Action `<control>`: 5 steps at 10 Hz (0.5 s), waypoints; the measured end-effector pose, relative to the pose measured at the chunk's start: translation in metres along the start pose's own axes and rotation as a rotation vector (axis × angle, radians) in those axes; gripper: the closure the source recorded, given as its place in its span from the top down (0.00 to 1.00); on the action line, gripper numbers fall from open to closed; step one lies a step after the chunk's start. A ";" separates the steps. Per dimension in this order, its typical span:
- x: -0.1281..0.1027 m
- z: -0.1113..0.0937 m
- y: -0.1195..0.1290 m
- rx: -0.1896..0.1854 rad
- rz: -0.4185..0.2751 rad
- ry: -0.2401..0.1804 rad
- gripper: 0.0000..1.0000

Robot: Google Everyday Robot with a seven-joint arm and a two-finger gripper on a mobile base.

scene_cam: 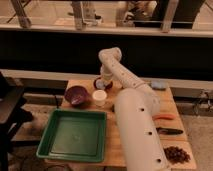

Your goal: Wipe red bowl with towel

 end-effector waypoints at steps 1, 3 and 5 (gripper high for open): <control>-0.005 -0.001 0.003 -0.007 -0.005 -0.002 0.00; -0.005 -0.004 0.011 -0.018 -0.004 0.006 0.00; 0.002 -0.006 0.017 -0.026 0.005 0.022 0.00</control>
